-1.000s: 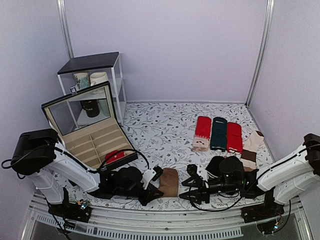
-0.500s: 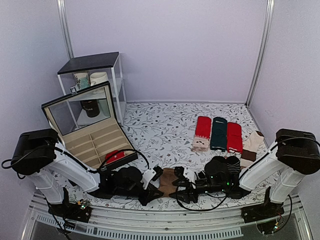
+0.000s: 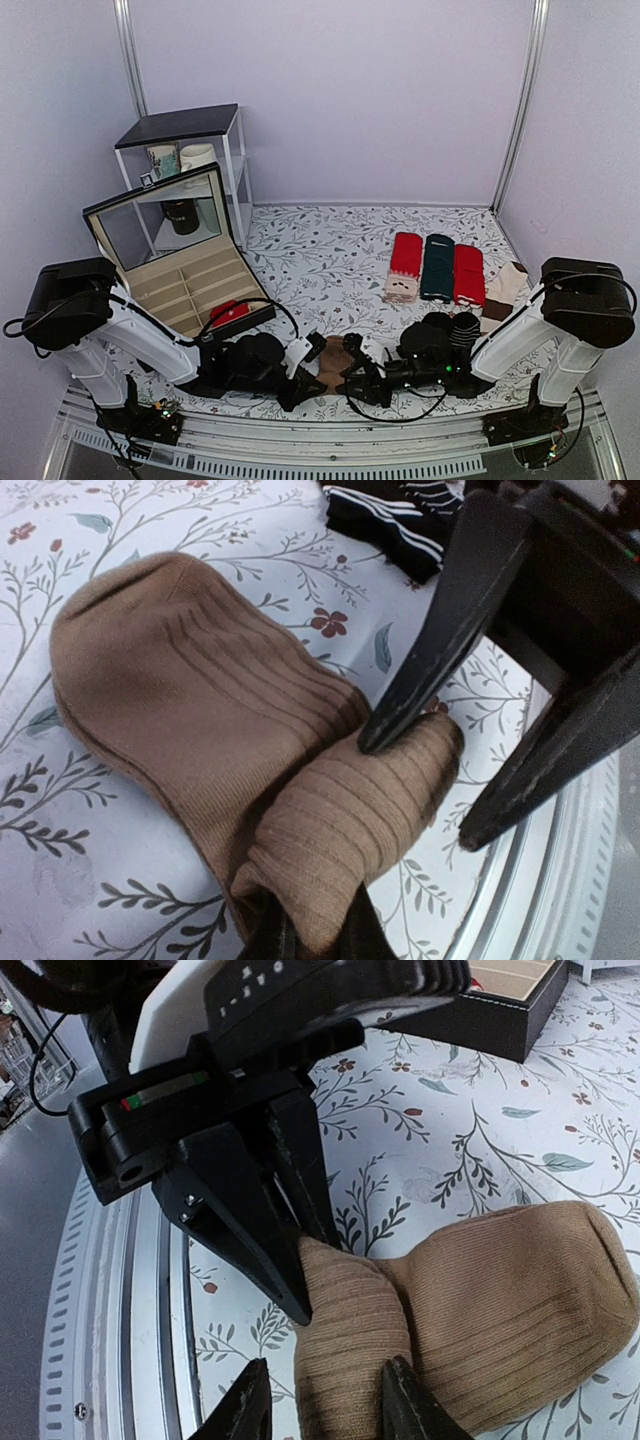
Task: Roll the socks
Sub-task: Roll a pair of socks at the corner of the board.
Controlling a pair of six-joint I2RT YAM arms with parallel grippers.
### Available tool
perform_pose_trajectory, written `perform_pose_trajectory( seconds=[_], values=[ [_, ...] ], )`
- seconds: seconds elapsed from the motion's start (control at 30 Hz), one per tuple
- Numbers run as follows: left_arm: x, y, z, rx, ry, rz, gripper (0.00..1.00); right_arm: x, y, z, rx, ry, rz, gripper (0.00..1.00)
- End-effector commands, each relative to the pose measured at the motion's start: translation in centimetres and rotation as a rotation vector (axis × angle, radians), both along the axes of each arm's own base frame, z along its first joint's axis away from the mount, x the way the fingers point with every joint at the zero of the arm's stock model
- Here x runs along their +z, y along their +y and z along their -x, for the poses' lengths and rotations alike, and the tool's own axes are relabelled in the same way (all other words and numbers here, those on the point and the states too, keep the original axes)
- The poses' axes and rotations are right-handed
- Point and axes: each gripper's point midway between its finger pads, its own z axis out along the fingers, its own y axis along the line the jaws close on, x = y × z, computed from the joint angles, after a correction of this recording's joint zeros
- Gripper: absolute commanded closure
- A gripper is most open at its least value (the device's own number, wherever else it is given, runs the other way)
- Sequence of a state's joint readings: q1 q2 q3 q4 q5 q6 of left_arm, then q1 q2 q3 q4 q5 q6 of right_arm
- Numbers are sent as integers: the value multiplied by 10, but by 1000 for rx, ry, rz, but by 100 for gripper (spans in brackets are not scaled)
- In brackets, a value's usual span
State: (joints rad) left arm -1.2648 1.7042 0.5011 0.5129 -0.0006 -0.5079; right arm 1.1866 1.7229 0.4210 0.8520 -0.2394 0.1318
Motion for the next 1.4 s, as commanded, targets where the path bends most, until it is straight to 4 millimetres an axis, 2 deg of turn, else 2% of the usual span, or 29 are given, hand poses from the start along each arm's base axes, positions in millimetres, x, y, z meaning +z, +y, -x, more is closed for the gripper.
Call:
perform_pose_trajectory(
  seconds=[0.0,0.17,0.3,0.4,0.43,0.53,0.67,0.73,0.83,1.0,1.13,1.37],
  values=[
    [-88,87,24,6,125,-411,100,-14,3,12,26,75,53,65],
    [-87,85,21,13,117,-408,100,-26,3,17,42,130,113,75],
    [-80,81,17,17,89,-390,99,-40,-1,20,27,193,174,87],
    [-71,74,11,19,52,-356,81,-47,-7,21,-5,248,200,89],
    [-67,71,9,14,37,-343,78,-51,-10,21,-18,268,216,90],
    [-48,56,0,-1,-32,-280,66,-60,-19,22,-53,320,245,91],
    [-10,30,-5,-67,-147,-156,65,-75,-30,22,-92,419,279,91],
    [9,24,-4,-107,-230,-96,59,-82,-35,21,-106,477,294,91],
    [34,21,6,-179,-343,-9,56,-88,-39,23,-116,541,309,91],
    [66,34,26,-250,-524,140,53,-94,-49,26,-125,638,330,91],
    [73,35,26,-277,-625,158,49,-96,-55,28,-126,711,338,91],
    [64,16,18,-355,-749,79,45,-100,-64,26,-160,775,373,91]
  ],
)
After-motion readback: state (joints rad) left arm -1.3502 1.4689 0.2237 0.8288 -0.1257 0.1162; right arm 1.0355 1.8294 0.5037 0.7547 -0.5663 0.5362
